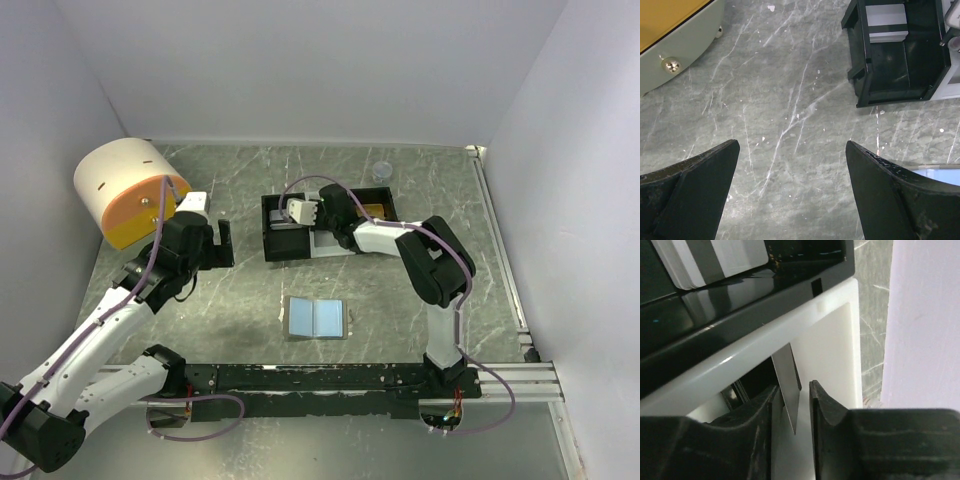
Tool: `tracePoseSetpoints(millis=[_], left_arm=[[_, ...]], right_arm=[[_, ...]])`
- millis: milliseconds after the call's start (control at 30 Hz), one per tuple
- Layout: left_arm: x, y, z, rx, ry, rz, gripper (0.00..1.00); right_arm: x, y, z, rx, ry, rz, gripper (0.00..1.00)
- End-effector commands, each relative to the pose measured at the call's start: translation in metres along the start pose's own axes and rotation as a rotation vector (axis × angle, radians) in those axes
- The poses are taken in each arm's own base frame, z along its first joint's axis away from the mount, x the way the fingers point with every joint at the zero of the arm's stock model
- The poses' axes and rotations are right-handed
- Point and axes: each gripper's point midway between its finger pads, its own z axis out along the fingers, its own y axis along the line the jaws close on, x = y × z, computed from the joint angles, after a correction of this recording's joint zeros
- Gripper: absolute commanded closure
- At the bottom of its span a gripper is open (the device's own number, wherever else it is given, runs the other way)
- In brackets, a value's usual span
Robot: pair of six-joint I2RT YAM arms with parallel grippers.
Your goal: Take the credit cards out of the card holder
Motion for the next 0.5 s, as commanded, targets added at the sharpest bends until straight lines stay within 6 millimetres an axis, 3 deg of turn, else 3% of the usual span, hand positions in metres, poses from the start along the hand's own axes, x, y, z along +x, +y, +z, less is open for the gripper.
tracePoseSetpoints(millis=[0, 133, 467], left_arm=[[-0.002, 0.006, 0.001, -0.023, -0.004, -0.001, 0.00], [-0.001, 0.005, 0.002, -0.020, 0.003, 0.001, 0.00], [0.001, 0.004, 0.004, -0.017, 0.015, 0.004, 0.00]], right_arm=[[0.006, 0.008, 0.001, -0.026, 0.010, 0.006, 0.67], [0.003, 0.003, -0.004, -0.021, -0.013, 0.043, 0.57], [-0.011, -0.008, -0.017, -0.026, -0.097, 0.128, 0.48]])
